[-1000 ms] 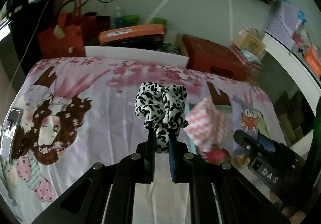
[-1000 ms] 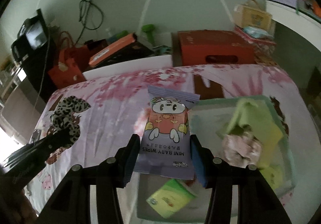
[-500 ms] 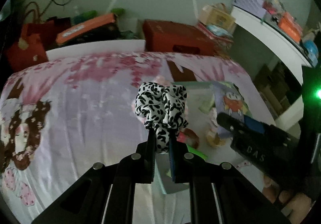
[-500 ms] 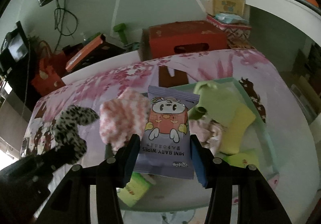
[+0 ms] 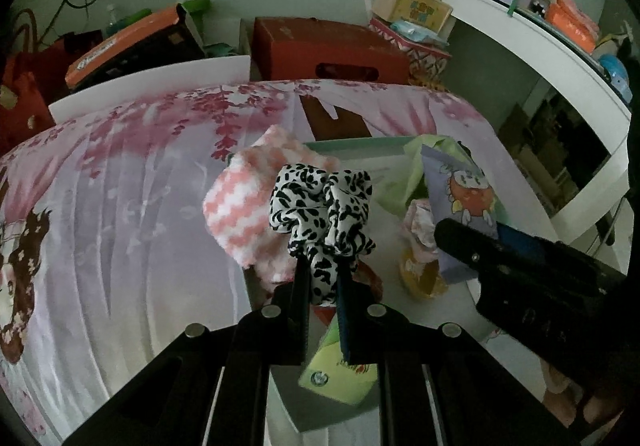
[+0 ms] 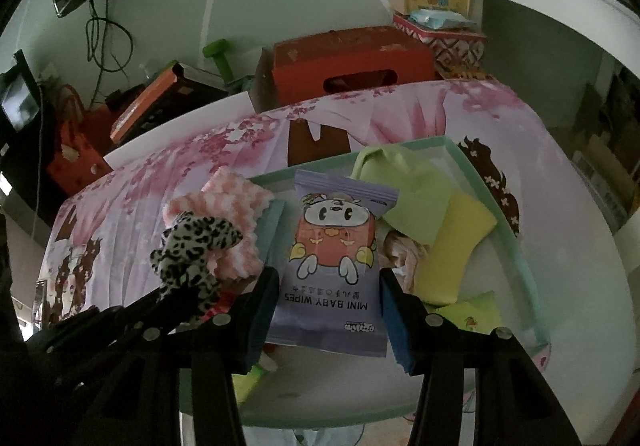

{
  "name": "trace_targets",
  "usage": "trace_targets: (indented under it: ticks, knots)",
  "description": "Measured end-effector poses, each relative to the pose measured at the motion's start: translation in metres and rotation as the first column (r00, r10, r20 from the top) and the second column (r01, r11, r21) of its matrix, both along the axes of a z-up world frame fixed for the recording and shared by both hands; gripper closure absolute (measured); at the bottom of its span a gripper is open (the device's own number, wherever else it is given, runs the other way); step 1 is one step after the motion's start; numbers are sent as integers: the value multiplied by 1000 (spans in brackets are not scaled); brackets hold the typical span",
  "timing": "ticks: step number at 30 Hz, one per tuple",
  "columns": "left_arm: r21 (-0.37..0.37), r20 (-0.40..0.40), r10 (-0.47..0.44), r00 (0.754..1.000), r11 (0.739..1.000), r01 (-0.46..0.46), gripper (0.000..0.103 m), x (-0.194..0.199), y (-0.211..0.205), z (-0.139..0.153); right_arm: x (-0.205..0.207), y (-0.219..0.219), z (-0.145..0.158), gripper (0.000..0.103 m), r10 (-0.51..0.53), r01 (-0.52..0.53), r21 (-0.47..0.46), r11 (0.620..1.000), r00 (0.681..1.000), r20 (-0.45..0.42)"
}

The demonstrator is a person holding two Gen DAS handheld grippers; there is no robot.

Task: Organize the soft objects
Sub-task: 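Carry the scrunchie, towel and wipes pack over the tray, then open both tools to drop the items into the tray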

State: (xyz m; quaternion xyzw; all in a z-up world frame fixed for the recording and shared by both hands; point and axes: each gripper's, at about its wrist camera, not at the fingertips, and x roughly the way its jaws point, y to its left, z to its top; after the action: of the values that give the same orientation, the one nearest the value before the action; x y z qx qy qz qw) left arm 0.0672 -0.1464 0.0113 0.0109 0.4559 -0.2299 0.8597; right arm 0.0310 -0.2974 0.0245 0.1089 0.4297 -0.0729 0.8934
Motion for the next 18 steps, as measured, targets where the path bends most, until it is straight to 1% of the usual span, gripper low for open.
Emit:
trace_targets:
  ticks: [3,7,10,18]
  knots:
    - [-2,2,-14,1000,1000,14,91,5,-7,-3,2,-1,-5,48,1,-1,4,1000,1000,-13]
    - [2,-17,-18,1000,1000,18,91,12,-15,-11,5,-2,-9,48,-9,8,-13,1000,1000,-28]
    - [-5,-35,-17,999,1000,16,91,14,-17,-16,7,-5,-12,48,-13,14,2,1000,999,-36]
    - [-1,-47,-15,999,1000,15,90,17,-17,-21,10,-6,-17,48,-15,15,-1,1000,998,-54]
